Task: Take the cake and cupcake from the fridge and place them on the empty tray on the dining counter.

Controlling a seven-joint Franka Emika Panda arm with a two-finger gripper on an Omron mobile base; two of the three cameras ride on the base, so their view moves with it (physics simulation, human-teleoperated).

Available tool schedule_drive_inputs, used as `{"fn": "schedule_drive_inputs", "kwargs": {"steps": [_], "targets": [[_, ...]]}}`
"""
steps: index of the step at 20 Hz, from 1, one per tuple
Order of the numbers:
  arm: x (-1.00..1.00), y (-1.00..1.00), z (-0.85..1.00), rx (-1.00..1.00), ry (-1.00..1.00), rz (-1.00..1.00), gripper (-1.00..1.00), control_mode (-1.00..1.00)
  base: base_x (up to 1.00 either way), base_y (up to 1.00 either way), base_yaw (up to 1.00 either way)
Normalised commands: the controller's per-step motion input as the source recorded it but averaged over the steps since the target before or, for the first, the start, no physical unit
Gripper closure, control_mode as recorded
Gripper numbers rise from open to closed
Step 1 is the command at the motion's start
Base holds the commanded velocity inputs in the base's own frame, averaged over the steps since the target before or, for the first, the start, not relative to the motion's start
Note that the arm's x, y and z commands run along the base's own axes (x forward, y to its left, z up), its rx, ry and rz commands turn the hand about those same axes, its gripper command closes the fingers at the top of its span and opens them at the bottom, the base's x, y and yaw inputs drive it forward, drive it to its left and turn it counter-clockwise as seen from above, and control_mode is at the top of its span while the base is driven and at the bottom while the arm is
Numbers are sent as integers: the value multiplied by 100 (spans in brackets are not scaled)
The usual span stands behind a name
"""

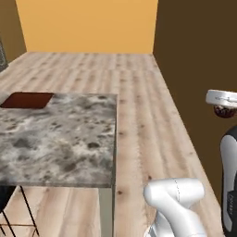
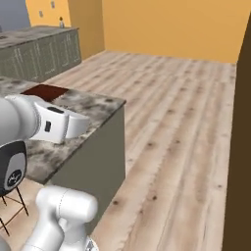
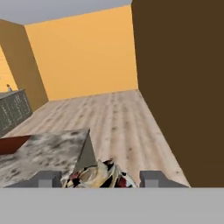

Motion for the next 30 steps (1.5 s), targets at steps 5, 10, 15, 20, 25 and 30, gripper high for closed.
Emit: {"fn": "schedule_drive_inputs", "kwargs": {"steps": [5, 10, 15, 20, 25, 30], "targets": [[0, 0, 0, 0, 0, 0, 100, 100, 0, -99, 40], [0, 0, 0, 0, 0, 0, 100, 100, 4, -66, 63], [0, 0, 0, 0, 0, 0, 100, 100, 48, -66, 58], [0, 0, 0, 0, 0, 0, 100, 100, 100, -95, 24], [0, 0, 0, 0, 0, 0, 100, 100, 100, -100, 20], [0, 0, 0, 0, 0, 0, 100, 100, 100, -97, 25]]}}
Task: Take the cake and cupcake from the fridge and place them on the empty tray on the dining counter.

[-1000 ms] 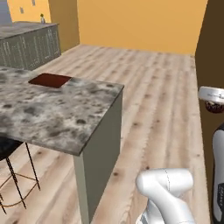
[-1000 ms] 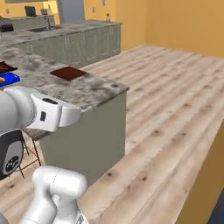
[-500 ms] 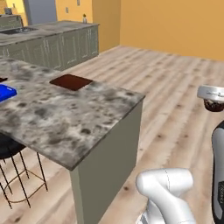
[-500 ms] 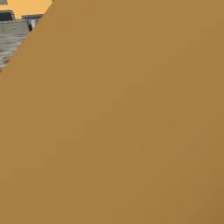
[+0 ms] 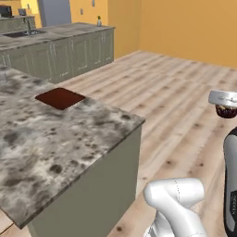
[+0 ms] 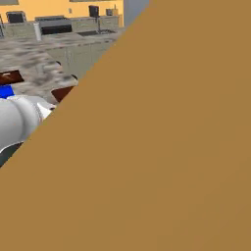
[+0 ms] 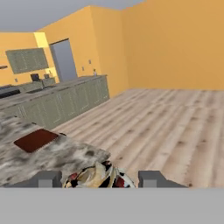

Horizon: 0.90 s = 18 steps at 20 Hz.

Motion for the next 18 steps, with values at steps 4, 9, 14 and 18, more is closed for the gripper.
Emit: {"fn": "schedule_drive_inputs", "kwargs": {"steps": [4, 9, 14, 18], "targets": [[0, 0, 0, 0, 0, 0, 100, 100, 100, -94, 27], [0, 0, 0, 0, 0, 0, 100, 100, 100, -73, 36], [0, 0, 0, 0, 0, 0, 100, 100, 100, -45, 47], [0, 0, 0, 0, 0, 0, 100, 100, 98, -12, 65]]}}
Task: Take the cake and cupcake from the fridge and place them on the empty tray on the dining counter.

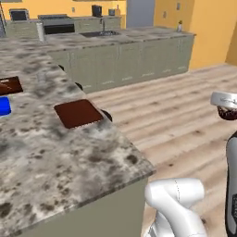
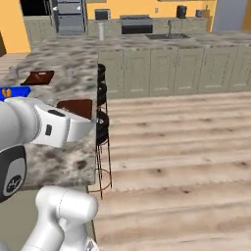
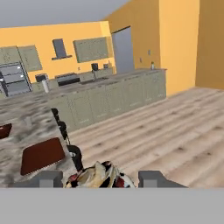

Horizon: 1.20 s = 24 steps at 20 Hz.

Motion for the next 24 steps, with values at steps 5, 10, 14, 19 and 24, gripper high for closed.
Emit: {"fn": "schedule_drive_inputs", "kwargs": {"steps": [5, 10, 14, 19, 24], "targets": [[0, 0, 0, 0, 0, 0, 100, 100, 54, -44, 61], [0, 0, 0, 0, 0, 0, 100, 100, 13, -100, 34], [0, 0, 0, 0, 0, 0, 100, 100, 0, -64, 60], [0, 0, 0, 0, 0, 0, 100, 100, 0, -12, 81], [0, 0, 0, 0, 0, 0, 100, 100, 0, -35, 72]]}}
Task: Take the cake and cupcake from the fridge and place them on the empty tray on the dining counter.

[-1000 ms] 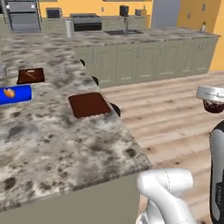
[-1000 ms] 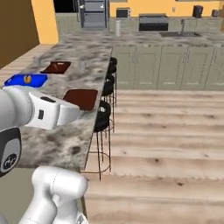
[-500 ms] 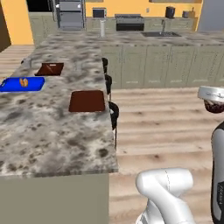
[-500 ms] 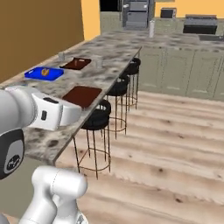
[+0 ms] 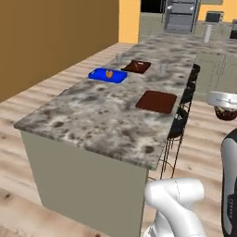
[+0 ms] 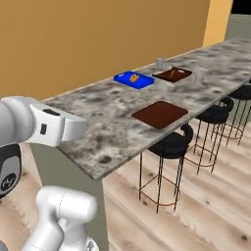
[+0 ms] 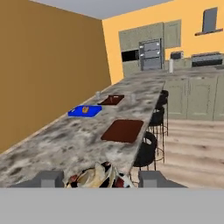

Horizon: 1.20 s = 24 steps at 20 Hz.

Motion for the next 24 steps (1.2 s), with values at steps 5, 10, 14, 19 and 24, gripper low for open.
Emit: {"fn": "schedule_drive_inputs", "kwargs": {"steps": [5, 10, 14, 19, 24], "targets": [[0, 0, 0, 0, 0, 0, 100, 100, 0, -94, 48], [0, 0, 0, 0, 0, 0, 100, 100, 34, -100, 27], [0, 0, 0, 0, 0, 0, 100, 100, 80, -87, 37], [0, 0, 0, 0, 0, 0, 100, 100, 75, -82, 37], [0, 0, 0, 0, 0, 0, 100, 100, 87, -48, 23]]}}
